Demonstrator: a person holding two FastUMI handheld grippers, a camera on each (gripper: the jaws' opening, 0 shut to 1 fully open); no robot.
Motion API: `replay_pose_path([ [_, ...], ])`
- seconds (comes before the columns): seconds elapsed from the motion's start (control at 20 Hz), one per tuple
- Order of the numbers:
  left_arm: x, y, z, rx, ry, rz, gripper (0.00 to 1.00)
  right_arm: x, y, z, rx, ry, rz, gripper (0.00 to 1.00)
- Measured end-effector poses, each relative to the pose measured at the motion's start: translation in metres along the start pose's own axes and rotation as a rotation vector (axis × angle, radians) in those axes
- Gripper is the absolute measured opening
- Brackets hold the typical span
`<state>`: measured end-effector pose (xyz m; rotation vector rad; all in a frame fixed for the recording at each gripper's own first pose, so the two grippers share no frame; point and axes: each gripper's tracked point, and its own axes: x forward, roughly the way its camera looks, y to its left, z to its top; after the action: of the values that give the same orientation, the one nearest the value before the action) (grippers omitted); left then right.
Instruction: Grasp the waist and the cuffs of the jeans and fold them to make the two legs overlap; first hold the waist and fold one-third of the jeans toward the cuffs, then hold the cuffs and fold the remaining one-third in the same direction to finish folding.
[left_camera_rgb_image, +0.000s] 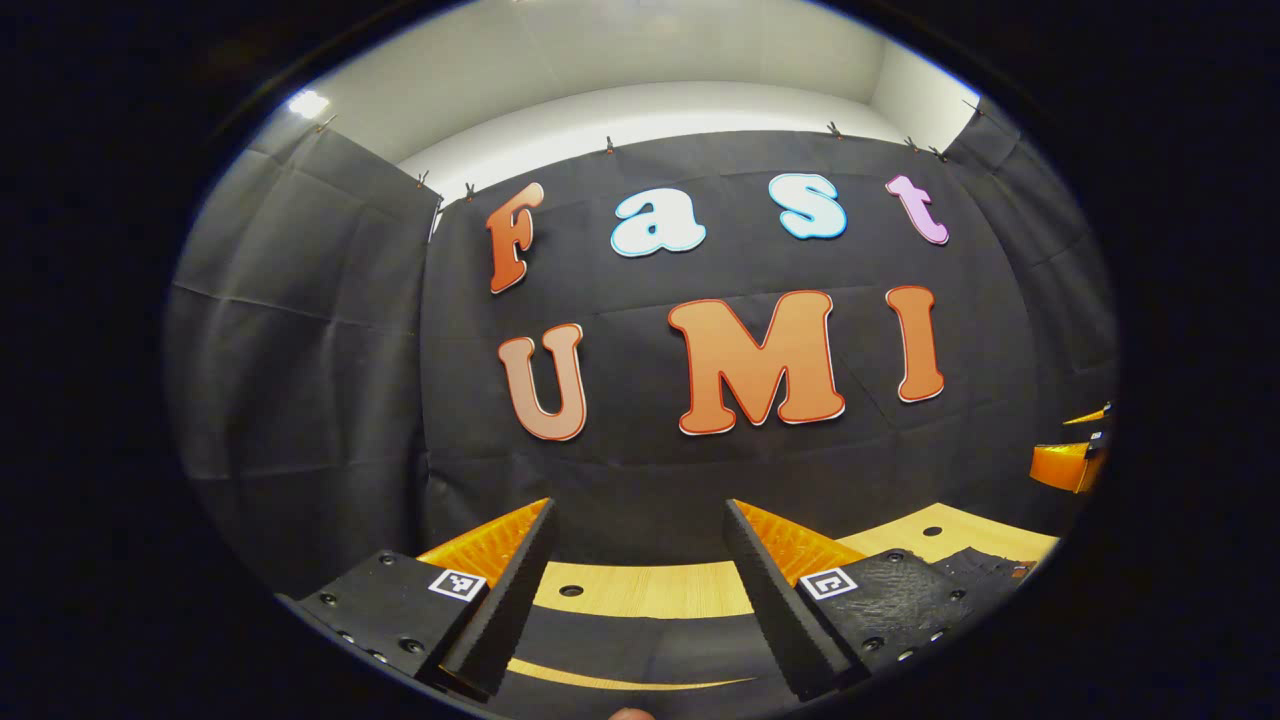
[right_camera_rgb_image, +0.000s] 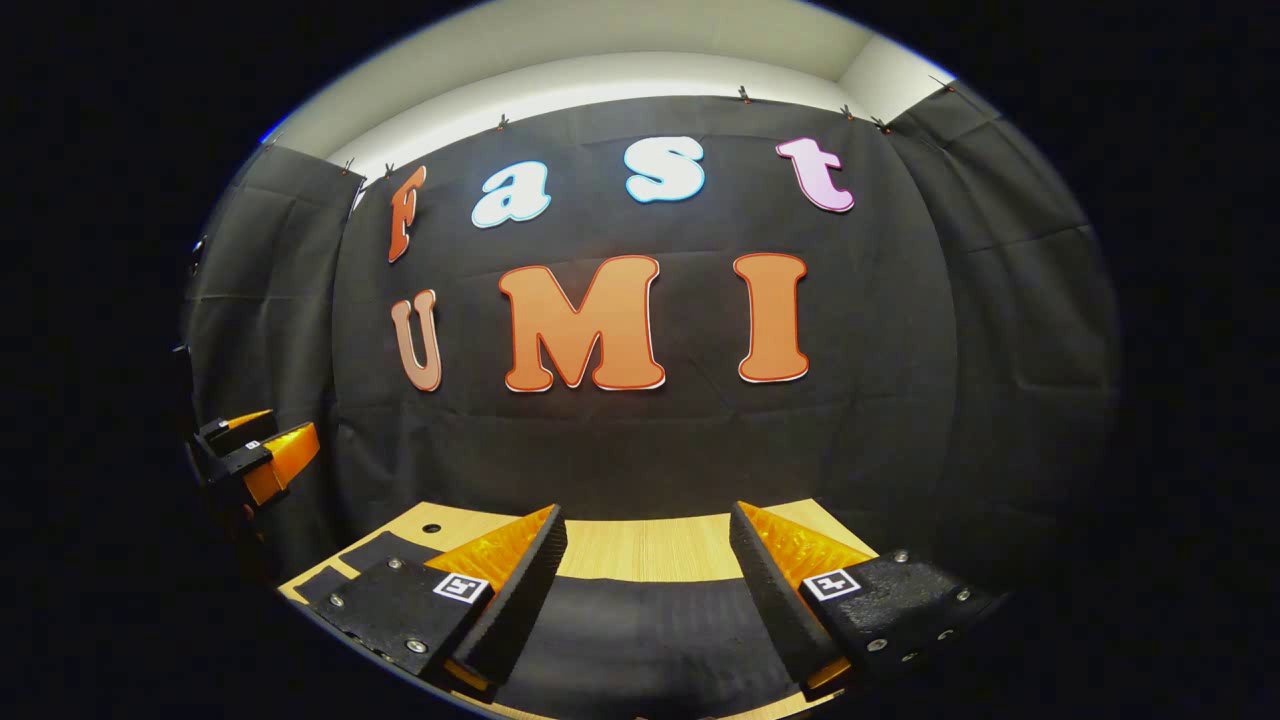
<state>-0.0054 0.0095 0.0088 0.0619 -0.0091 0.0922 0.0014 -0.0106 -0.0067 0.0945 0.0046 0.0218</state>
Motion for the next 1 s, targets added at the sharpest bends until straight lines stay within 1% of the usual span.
replay_pose_path([
  [0.05, -0.002, -0.001, 0.001, 0.0, -0.001, 0.001, 0.99, 0.002, -0.002, -0.001, 0.004, 0.003, -0.003, 0.99],
  [0.15, -0.003, 0.001, 0.006, -0.001, -0.013, 0.009, 1.0, 0.006, -0.005, -0.005, 0.006, 0.015, -0.005, 1.0],
  [0.25, -0.006, 0.007, 0.004, -0.018, -0.007, 0.025, 1.0, 0.006, -0.014, -0.01, 0.005, 0.033, -0.019, 0.99],
  [0.35, -0.007, 0.02, -0.002, -0.016, 0.008, 0.056, 0.99, 0.007, -0.026, -0.011, -0.004, 0.036, -0.038, 1.0],
  [0.4, -0.006, 0.026, -0.006, -0.01, 0.013, 0.078, 1.0, 0.006, -0.032, -0.012, -0.009, 0.039, -0.048, 0.98],
  [0.45, -0.006, 0.035, -0.009, -0.008, 0.024, 0.1, 0.99, 0.006, -0.039, -0.014, -0.013, 0.045, -0.06, 0.98],
  [0.55, -0.006, 0.051, -0.019, -0.012, 0.054, 0.141, 0.99, 0.005, -0.053, -0.02, -0.014, 0.066, -0.081, 1.0],
  [0.6, -0.007, 0.059, -0.026, -0.017, 0.069, 0.16, 0.96, 0.004, -0.06, -0.024, -0.015, 0.084, -0.091, 1.0],
  [0.65, -0.007, 0.069, -0.029, -0.021, 0.082, 0.182, 0.99, 0.004, -0.069, -0.029, -0.014, 0.099, -0.102, 0.98],
  [0.7, -0.008, 0.078, -0.034, -0.028, 0.098, 0.198, 0.99, 0.004, -0.076, -0.035, -0.011, 0.123, -0.113, 1.0],
  [0.8, -0.009, 0.097, -0.046, -0.042, 0.142, 0.243, 0.99, 0.004, -0.092, -0.052, 0.021, 0.185, -0.139, 0.98],
  [0.85, -0.007, 0.104, -0.052, -0.053, 0.166, 0.257, 1.0, 0.005, -0.103, -0.063, 0.031, 0.222, -0.167, 0.99],
  [0.9, -0.008, 0.112, -0.061, -0.064, 0.192, 0.276, 0.99, 0.004, -0.116, -0.076, 0.033, 0.271, -0.212, 1.0],
  [1.0, -0.01, 0.13, -0.08, -0.101, 0.248, 0.316, 0.99, 0.005, -0.134, -0.102, 0.068, 0.354, -0.24, 0.98],
])
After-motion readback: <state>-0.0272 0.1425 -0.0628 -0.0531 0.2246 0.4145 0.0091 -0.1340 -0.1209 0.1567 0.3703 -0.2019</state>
